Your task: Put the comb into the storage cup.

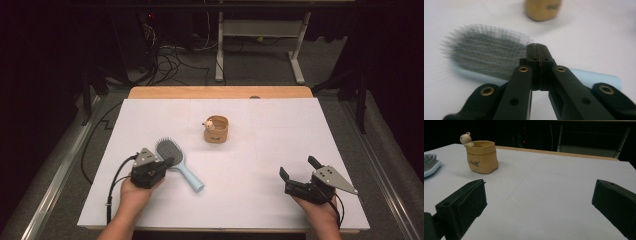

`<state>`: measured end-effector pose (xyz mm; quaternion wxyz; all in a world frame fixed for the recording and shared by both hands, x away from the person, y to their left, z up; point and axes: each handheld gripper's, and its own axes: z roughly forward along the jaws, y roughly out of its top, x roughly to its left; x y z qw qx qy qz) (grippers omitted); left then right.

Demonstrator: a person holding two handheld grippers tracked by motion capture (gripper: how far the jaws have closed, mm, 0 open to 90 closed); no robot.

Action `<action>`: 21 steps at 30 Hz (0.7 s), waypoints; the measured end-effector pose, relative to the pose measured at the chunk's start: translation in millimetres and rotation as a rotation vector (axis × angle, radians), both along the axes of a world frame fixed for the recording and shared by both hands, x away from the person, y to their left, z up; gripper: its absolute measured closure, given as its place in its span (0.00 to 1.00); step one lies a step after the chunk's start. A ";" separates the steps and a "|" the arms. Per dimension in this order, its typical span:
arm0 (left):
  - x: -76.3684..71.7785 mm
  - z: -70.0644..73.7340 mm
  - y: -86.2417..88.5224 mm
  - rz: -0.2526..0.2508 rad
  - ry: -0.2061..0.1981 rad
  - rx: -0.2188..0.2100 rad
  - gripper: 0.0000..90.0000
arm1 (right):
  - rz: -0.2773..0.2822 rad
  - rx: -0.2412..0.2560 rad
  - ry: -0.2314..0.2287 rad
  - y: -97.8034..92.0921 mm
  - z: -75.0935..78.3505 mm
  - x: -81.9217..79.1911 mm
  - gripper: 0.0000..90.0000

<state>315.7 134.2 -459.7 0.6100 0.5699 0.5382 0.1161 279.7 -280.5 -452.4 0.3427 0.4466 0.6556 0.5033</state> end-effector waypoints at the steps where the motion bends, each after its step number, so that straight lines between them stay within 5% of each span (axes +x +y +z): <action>1: 0.0 0.0 0.0 0.000 0.000 0.000 1.00 | 0.001 0.001 0.001 -0.2 0.0 0.0 0.00; 5: -7.0 -6.1 -33.6 -0.083 0.014 0.040 1.00 | -0.001 0.005 0.000 -1.2 -0.1 -1.1 0.00; 11: -7.8 -13.1 -57.3 -0.140 0.039 0.079 1.00 | 0.004 0.002 -0.001 -1.2 -0.4 -0.3 0.00; 21: -7.9 -20.0 -69.5 -0.173 0.079 0.151 1.00 | 0.004 -0.003 0.003 -0.2 -0.9 -0.5 0.00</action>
